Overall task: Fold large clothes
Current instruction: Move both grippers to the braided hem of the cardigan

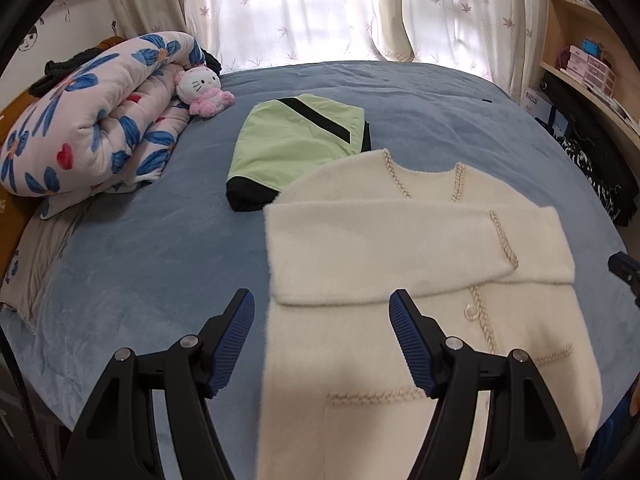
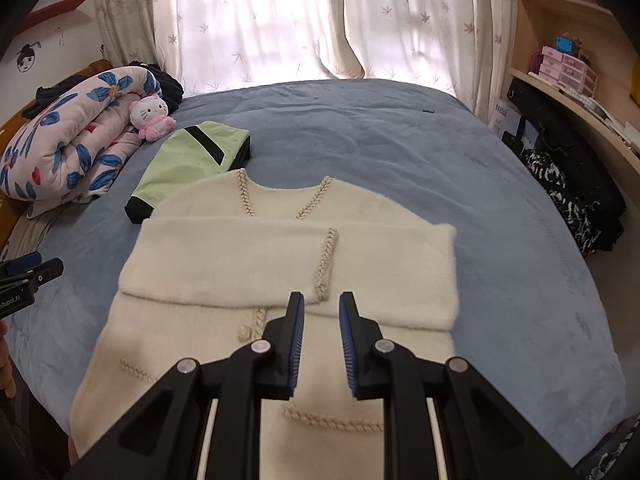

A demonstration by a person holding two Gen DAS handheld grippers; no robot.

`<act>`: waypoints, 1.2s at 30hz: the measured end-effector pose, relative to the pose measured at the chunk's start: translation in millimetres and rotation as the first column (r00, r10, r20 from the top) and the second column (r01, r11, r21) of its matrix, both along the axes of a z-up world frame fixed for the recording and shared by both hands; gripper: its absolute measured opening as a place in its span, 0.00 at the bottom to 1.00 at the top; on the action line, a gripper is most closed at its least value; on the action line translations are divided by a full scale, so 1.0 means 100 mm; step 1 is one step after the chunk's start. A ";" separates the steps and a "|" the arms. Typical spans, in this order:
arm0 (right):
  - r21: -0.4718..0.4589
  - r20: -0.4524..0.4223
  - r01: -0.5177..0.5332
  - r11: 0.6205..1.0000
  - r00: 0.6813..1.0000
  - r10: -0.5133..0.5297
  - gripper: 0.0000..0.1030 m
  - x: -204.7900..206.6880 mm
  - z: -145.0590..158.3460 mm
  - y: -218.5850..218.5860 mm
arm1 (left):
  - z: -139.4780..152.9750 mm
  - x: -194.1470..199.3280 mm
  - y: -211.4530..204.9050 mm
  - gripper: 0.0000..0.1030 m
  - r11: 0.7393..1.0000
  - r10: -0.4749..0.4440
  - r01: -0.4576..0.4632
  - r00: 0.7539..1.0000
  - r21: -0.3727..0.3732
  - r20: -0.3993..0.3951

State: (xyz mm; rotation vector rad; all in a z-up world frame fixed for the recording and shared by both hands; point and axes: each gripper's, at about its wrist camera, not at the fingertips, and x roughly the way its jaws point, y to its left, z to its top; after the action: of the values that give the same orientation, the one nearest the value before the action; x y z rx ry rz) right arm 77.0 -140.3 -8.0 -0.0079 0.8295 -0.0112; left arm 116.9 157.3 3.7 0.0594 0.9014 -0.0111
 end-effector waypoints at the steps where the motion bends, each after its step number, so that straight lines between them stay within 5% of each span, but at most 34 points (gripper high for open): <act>1: -0.003 0.002 -0.001 1.000 1.000 0.001 0.17 -0.06 0.01 -0.01 | 0.00 -0.05 0.01 0.67 1.000 0.000 0.000 1.000 0.001 -0.001; 8: -0.015 0.009 -0.009 1.000 1.000 0.009 0.33 -0.43 -0.01 -0.08 | -0.04 -0.36 0.10 0.67 1.000 0.008 -0.008 1.000 0.004 -0.015; 16: -0.001 -0.033 -0.029 1.000 0.999 0.029 0.34 -0.88 -0.22 -0.22 | -0.27 -0.75 0.22 0.68 0.999 -0.030 0.029 0.997 -0.016 -0.071; 25: 0.057 -0.138 0.022 0.998 0.990 -0.014 0.34 -1.37 -0.59 -0.66 | -0.82 -1.25 0.52 0.69 0.994 -0.043 0.026 0.985 -0.107 -0.167; 36: 0.086 -0.285 0.070 0.994 0.957 -0.043 0.37 -1.67 -1.07 -1.11 | -1.61 -1.61 0.97 0.69 0.978 -0.014 -0.065 0.928 -0.198 -0.372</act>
State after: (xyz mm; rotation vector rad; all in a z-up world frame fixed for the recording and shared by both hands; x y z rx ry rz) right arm -90.2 -250.8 -114.9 0.1068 1.1165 -0.0246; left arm -44.2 254.8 -157.7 -0.1552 1.2767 -0.0947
